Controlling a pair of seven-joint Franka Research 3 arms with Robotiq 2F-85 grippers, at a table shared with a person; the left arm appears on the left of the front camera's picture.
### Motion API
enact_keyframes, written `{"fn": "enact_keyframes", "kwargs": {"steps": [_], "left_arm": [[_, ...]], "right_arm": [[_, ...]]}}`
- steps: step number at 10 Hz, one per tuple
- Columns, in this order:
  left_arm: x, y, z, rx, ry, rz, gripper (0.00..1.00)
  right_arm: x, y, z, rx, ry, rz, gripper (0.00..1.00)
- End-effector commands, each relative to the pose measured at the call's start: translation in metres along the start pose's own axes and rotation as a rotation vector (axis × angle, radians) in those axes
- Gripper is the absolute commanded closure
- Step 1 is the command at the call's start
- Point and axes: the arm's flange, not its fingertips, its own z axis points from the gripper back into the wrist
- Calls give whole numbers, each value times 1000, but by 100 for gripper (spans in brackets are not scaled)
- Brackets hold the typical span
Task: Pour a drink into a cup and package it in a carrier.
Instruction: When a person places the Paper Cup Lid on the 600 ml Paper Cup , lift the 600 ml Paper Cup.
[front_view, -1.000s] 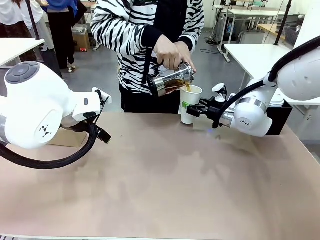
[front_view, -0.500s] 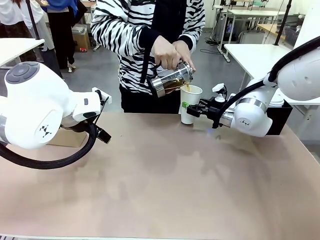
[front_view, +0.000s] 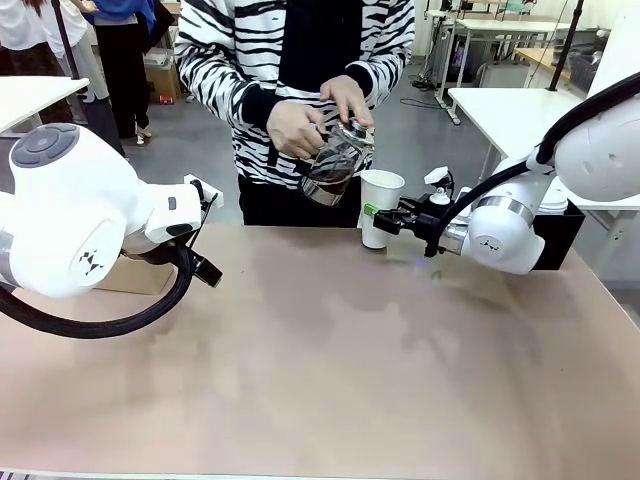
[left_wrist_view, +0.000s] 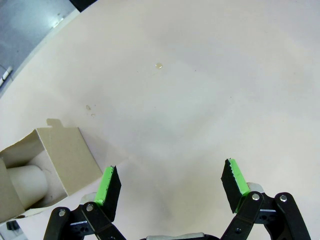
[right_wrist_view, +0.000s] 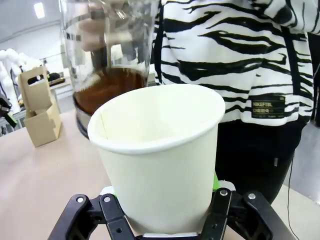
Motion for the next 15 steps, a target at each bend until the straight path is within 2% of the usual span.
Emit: {"fn": "enact_keyframes", "kwargs": {"steps": [1, 15], "left_arm": [[0, 0, 1, -2, -2, 0, 0], [0, 0, 1, -2, -2, 0, 0]], "right_arm": [[2, 1, -2, -4, -1, -2, 40], [2, 1, -2, -4, -1, -2, 40]]}}
